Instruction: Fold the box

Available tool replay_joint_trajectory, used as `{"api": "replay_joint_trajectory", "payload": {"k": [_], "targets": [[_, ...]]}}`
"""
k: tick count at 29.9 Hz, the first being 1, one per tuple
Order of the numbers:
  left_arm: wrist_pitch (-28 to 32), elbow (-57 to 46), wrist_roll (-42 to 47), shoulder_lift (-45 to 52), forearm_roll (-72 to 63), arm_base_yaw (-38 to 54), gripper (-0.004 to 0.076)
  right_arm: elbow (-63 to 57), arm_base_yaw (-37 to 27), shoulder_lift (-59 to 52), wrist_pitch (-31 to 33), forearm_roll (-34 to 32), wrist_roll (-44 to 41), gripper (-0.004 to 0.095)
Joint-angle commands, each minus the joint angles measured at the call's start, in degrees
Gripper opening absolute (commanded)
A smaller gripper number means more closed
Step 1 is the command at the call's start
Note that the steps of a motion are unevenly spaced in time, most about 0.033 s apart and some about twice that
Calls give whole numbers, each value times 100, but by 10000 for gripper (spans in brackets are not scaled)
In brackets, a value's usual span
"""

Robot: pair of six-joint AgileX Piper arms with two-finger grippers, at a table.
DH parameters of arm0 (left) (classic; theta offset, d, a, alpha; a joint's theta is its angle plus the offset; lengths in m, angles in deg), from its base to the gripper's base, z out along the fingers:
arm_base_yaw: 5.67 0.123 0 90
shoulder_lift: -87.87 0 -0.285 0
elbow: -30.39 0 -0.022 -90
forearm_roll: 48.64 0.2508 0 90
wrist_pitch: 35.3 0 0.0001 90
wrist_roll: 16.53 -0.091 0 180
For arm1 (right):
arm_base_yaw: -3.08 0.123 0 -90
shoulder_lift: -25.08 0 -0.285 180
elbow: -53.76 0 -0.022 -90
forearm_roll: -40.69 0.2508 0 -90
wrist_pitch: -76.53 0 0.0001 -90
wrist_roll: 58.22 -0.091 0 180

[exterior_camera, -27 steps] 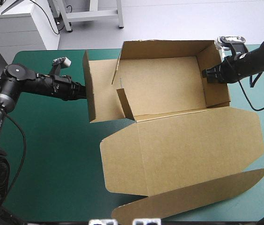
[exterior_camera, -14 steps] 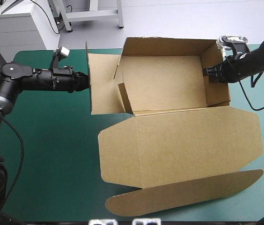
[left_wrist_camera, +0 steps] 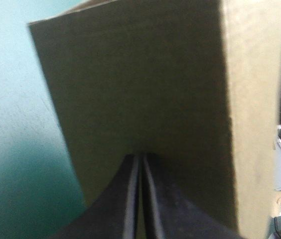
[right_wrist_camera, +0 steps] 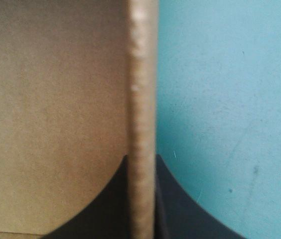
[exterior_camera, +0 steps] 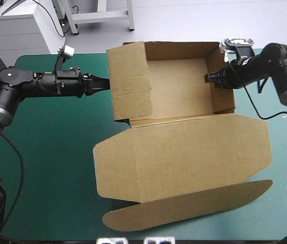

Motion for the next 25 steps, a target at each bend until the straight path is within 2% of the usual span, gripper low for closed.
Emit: {"api": "replay_joint_trajectory", "payload": {"k": [1, 6, 9, 15, 17, 25], "targets": [[-395, 144, -10, 285, -509, -150, 48, 155, 332, -247, -537, -132, -343, -12], [-395, 144, 26, 285, -473, -240, 126, 166, 516, -247, -627, -207, -493, -12], [-395, 165, -35, 285, -463, -240, 223, 166, 516, -247, -603, -217, -535, -12], [-395, 166, -77, 285, -763, -266, 553, 166, 516, -257, -628, -294, -662, -12], [-395, 177, -175, 285, -851, -287, 627, 166, 516, -257, -658, -307, -722, -12], [-329, 191, -232, 285, -814, -461, 642, 166, 516, -257, -687, -296, -863, -12]]}}
